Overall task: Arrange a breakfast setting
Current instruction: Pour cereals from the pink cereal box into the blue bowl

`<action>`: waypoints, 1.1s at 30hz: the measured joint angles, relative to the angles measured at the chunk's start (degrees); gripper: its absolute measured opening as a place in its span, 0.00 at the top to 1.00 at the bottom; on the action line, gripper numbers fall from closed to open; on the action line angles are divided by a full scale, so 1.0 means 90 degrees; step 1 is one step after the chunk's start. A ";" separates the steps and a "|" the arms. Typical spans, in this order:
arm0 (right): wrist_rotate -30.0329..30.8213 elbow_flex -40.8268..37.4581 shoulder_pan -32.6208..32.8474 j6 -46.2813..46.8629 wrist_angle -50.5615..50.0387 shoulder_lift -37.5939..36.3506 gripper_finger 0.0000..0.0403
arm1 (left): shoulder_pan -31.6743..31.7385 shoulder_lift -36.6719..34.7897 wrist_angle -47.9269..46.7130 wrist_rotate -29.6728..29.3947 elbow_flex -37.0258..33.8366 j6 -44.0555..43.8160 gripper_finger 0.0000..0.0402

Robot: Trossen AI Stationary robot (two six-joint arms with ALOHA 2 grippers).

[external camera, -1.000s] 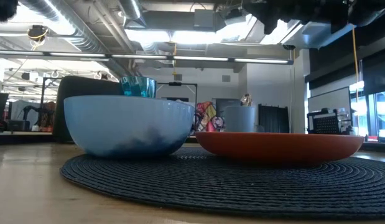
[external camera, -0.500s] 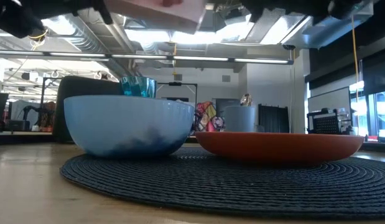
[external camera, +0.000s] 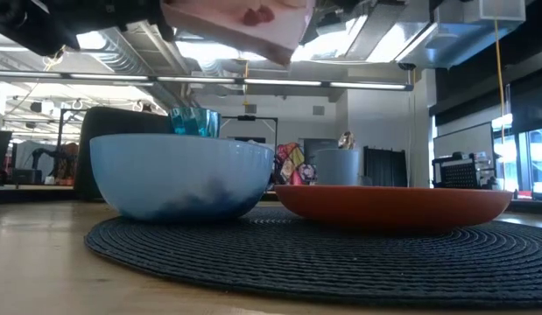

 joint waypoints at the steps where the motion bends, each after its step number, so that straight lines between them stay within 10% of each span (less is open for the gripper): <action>1: -0.0029 0.0072 0.0005 0.0013 0.0012 0.0044 0.05 | 0.0019 0.0066 0.0027 0.0003 0.0000 0.0000 0.72; 27: -0.0462 0.0306 -0.0003 0.0143 -0.0020 0.0361 0.74 | 0.0379 0.0826 0.0380 -0.0310 -0.0005 0.0007 0.71; 33: -0.0421 0.0297 -0.0053 0.0143 -0.0258 0.0065 0.81 | 0.0480 0.0824 0.0364 -0.0515 -0.0005 -0.0203 0.57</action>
